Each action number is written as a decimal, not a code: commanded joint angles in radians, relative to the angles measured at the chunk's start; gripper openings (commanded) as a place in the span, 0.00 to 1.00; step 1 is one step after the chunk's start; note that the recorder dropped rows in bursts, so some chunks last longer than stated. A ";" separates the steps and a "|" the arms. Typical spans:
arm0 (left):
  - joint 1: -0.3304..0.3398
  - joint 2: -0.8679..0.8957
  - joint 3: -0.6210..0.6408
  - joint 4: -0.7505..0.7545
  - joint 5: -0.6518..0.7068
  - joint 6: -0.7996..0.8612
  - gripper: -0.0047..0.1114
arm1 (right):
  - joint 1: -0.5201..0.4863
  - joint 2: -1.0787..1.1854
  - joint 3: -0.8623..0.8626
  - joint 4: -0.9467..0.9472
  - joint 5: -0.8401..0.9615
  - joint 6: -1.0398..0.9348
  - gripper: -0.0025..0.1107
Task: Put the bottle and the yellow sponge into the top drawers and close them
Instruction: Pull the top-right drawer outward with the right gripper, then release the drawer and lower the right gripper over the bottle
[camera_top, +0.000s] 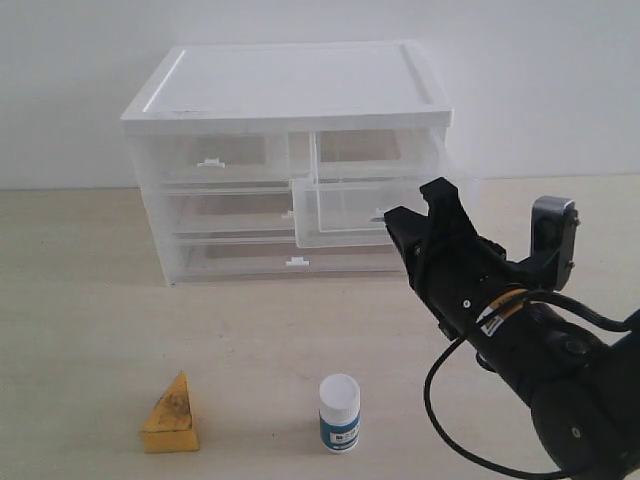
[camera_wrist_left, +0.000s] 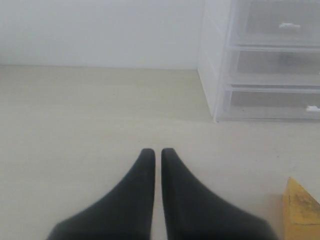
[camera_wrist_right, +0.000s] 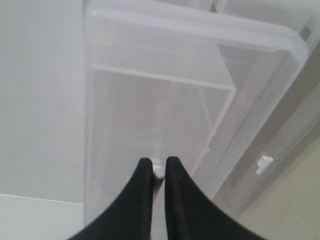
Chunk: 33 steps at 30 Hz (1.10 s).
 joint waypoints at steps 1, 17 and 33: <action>-0.003 -0.002 0.004 0.001 -0.012 0.005 0.08 | 0.001 -0.040 0.025 -0.018 -0.005 -0.021 0.02; -0.003 -0.002 0.004 0.001 -0.012 0.005 0.08 | 0.003 -0.041 0.025 -0.102 -0.005 -0.022 0.02; -0.003 -0.002 0.004 0.001 -0.012 0.005 0.08 | 0.003 -0.048 0.096 -0.065 -0.005 -0.026 0.02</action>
